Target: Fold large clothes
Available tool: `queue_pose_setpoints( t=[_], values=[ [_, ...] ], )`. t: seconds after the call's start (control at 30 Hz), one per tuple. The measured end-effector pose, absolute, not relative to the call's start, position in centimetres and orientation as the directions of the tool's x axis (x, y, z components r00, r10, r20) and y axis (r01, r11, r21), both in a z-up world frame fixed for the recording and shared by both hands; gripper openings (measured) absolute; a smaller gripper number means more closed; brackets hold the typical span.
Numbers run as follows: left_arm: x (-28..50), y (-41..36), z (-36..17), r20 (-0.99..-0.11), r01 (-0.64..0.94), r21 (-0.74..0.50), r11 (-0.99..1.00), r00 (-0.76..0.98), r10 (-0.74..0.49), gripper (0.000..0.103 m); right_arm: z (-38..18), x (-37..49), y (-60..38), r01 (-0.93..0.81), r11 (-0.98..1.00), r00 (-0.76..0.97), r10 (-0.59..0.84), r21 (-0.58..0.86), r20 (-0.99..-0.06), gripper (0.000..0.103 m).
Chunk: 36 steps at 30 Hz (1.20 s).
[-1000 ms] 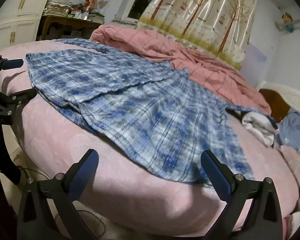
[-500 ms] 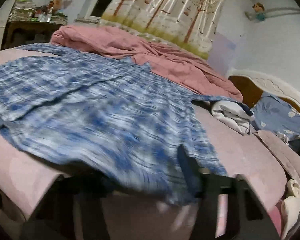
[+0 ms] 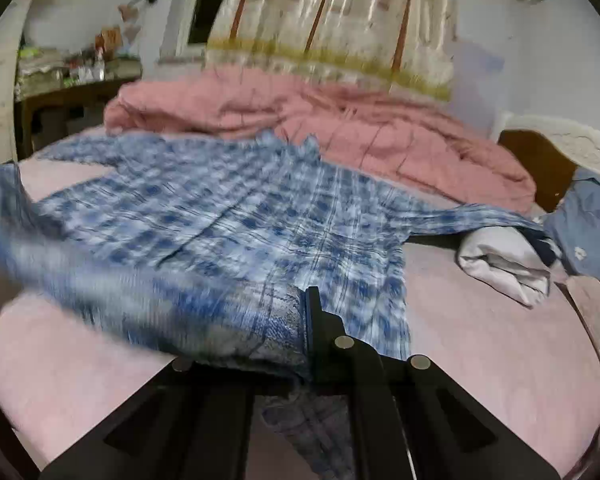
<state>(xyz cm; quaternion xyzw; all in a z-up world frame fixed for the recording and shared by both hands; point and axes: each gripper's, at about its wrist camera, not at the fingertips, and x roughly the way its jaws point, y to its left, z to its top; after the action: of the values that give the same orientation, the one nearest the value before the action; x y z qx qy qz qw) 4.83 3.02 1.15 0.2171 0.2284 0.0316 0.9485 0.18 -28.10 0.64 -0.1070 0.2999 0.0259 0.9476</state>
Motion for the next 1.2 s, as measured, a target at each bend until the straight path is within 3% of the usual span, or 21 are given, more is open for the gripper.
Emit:
queue_pose_setpoints(
  t=[0.13,0.4,0.43,0.47,0.5,0.53,0.57,0.6,0.67,0.83,0.97,1.0,1.07,1.1,1.13,1.2],
  values=[
    [11.0,3.1,-0.5,-0.552,0.108,0.417,0.903,0.819,0.157,0.003,-1.5,6.8,-29.1,-0.165,0.98,0.717,0.04,-0.114,-0.695,0.005],
    [16.4,4.0,-4.3,-0.693,0.155,0.324,0.933,0.71,0.123,0.008,-4.6,12.2,-29.7,-0.206,0.975,0.643,0.075,-0.078,-0.763,0.005],
    [16.9,4.0,-4.5,-0.702,0.166,0.317,0.934,0.703,0.113,0.013,-4.5,12.4,-29.6,-0.209,0.975,0.643,0.076,-0.079,-0.762,0.008],
    [16.8,4.0,-4.6,-0.7,0.174,0.318,0.932,0.706,0.107,0.031,-4.5,12.5,-29.9,-0.213,0.974,0.644,0.078,-0.08,-0.761,0.011],
    [16.4,4.0,-4.5,-0.685,0.181,0.326,0.928,0.722,0.1,0.044,-4.5,12.4,-29.9,-0.212,0.973,0.646,0.069,-0.092,-0.76,0.026],
    [15.7,4.0,-4.1,-0.668,0.188,0.332,0.924,0.738,0.09,0.071,-4.4,12.4,-30.1,-0.205,0.973,0.654,0.056,-0.106,-0.754,0.049],
    [14.6,4.0,-3.5,-0.645,0.199,0.332,0.922,0.761,0.068,0.084,-4.1,12.1,-30.3,-0.193,0.974,0.671,0.042,-0.12,-0.74,0.062],
    [13.9,4.0,-2.9,-0.625,0.21,0.326,0.922,0.78,0.044,0.085,-3.7,11.6,-30.7,-0.177,0.976,0.696,0.03,-0.131,-0.717,0.077],
    [11.9,3.9,-1.5,-0.599,0.239,0.315,0.918,0.8,-0.003,0.089,-2.6,10.7,-31.7,-0.166,0.976,0.738,0.028,-0.141,-0.674,0.079],
    [9.0,3.6,0.1,-0.62,0.262,0.239,0.935,0.782,-0.061,0.091,-0.2,7.7,-34.8,-0.076,0.994,0.786,0.01,-0.08,-0.618,0.079],
    [8.8,1.6,-1.2,-0.659,0.304,0.265,0.915,0.75,-0.058,0.088,0.1,4.5,-34.1,-0.237,0.969,0.759,0.226,0.063,-0.611,0.074],
    [8.9,1.3,-1.6,-0.67,0.318,0.255,0.913,0.739,-0.07,0.085,-0.2,4.2,-33.2,-0.286,0.955,0.739,0.272,0.079,-0.617,0.067],
    [9.3,1.0,-2.2,-0.694,0.359,0.207,0.91,0.71,-0.122,0.059,-0.9,3.7,-30.9,-0.404,0.907,0.666,0.381,0.119,-0.642,0.049],
    [9.6,0.9,-2.5,-0.717,0.382,0.174,0.908,0.681,-0.149,0.054,-1.2,3.5,-29.9,-0.45,0.884,0.636,0.417,0.127,-0.65,0.035],
    [10.0,0.8,-2.8,-0.739,0.4,0.14,0.906,0.651,-0.174,0.045,-1.5,3.5,-29.0,-0.479,0.869,0.616,0.436,0.128,-0.656,0.03],
    [10.7,0.8,-3.4,-0.751,0.389,0.119,0.914,0.637,-0.173,0.041,-3.0,4.7,-27.9,-0.444,0.893,0.6,0.362,0.08,-0.713,0.03]
  ],
)
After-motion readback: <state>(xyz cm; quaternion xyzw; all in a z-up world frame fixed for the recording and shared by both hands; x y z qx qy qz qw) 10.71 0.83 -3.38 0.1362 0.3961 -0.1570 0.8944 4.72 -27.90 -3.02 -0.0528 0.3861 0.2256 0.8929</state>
